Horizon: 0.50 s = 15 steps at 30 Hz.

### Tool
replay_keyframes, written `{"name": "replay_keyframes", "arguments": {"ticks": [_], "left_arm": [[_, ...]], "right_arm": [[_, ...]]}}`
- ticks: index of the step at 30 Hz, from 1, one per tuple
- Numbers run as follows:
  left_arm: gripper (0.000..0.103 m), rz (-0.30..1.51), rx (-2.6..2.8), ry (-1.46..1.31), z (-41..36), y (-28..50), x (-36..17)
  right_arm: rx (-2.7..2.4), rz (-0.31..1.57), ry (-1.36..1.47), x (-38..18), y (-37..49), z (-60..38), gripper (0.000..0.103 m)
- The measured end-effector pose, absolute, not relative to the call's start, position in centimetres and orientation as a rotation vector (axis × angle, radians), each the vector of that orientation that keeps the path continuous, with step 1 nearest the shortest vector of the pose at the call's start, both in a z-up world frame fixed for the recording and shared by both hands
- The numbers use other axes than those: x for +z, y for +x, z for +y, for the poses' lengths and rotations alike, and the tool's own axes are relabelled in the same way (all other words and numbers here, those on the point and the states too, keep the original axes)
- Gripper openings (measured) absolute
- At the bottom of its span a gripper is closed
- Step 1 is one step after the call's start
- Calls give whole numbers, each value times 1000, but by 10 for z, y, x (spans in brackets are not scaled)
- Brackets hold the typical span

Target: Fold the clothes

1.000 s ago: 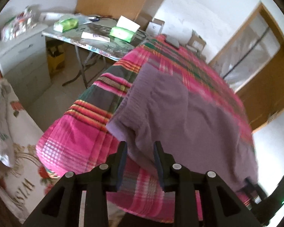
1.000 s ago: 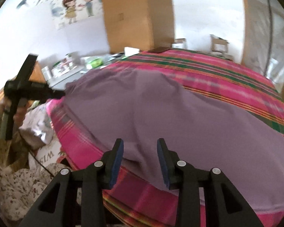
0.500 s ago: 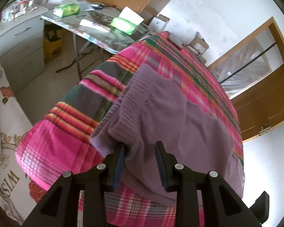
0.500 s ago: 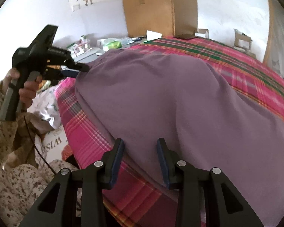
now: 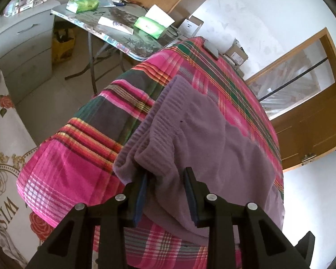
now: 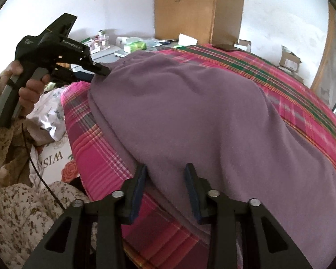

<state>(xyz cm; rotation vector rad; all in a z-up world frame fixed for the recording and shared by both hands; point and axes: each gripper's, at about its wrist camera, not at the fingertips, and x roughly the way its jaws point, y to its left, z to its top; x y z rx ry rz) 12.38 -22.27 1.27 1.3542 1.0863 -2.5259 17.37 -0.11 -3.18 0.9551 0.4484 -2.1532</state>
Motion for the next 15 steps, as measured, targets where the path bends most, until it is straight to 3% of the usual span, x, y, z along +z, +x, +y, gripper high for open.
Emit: {"name": "replay_keyframes", "arguments": {"ticks": [1, 2, 4, 15], "left_arm": [[15, 1074, -2529, 1344, -223, 125, 14], [15, 1066, -2535, 1334, -223, 126, 15], [10, 1087, -2553, 1301, -225, 130, 18], [8, 1080, -2553, 1238, -236, 150, 25]], "right_arm": [[-2164, 442, 960, -31, 172, -1, 17], [-2169, 426, 964, -31, 171, 0, 11], [-2174, 400, 965, -29, 171, 1, 6], [-2116, 389, 915, -15, 186, -4, 5]]}}
